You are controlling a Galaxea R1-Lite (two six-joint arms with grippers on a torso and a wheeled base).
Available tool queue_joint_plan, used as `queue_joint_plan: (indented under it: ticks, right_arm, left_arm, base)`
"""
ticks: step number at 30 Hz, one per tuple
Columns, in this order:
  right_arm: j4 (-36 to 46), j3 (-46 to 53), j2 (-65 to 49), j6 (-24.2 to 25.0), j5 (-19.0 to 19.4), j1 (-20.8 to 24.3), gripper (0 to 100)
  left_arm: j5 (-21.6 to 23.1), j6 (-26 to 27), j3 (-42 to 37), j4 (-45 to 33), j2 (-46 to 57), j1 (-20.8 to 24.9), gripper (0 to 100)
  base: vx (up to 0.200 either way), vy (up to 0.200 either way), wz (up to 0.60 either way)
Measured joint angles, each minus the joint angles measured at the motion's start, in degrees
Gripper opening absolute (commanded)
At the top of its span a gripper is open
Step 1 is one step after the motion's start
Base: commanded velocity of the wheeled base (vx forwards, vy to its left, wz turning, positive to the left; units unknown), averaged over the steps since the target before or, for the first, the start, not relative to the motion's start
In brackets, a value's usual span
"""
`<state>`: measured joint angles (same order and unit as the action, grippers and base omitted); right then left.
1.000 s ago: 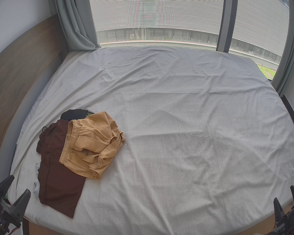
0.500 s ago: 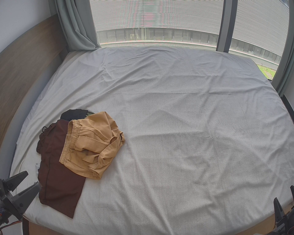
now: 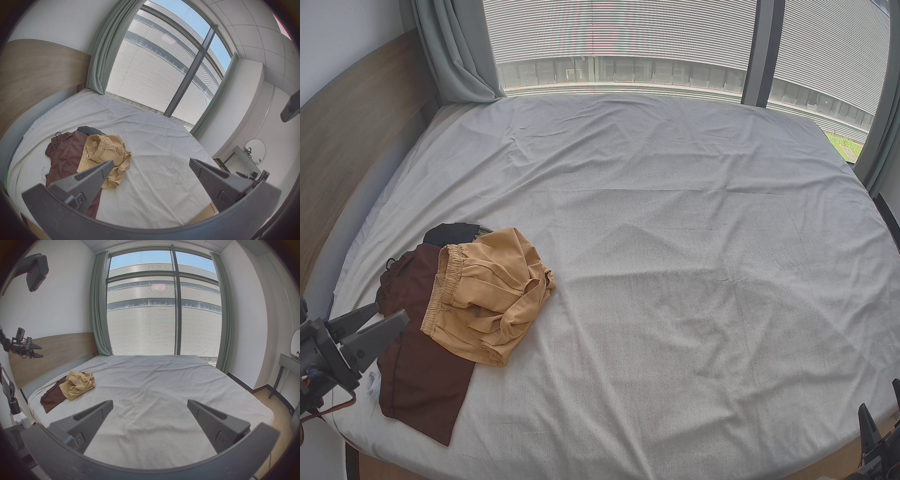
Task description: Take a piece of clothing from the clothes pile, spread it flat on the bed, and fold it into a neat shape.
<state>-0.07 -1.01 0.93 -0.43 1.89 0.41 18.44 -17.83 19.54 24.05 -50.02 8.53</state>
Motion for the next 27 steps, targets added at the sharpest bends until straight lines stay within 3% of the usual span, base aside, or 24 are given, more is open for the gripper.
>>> queue_joint_plan:
  ticks: [6,13,27]
  right_arm:
    - [0.0,0.0,0.0,0.0,0.0,0.0,100]
    - [0.0,0.0,0.0,0.0,0.0,0.0,100]
    - [0.0,0.0,0.0,0.0,0.0,-0.1,100]
  left_arm:
    - [4.2,0.0,0.5,4.9,-6.9,-3.4,100]
    - [8.5,0.0,2.2,5.7,-11.9,-7.3,100]
    - [9.3,0.0,5.6,8.2,-20.2,-9.7,100]
  base:
    - [0.0,0.0,0.0]
    - [0.0,0.0,0.0]
    - [0.0,0.0,0.0]
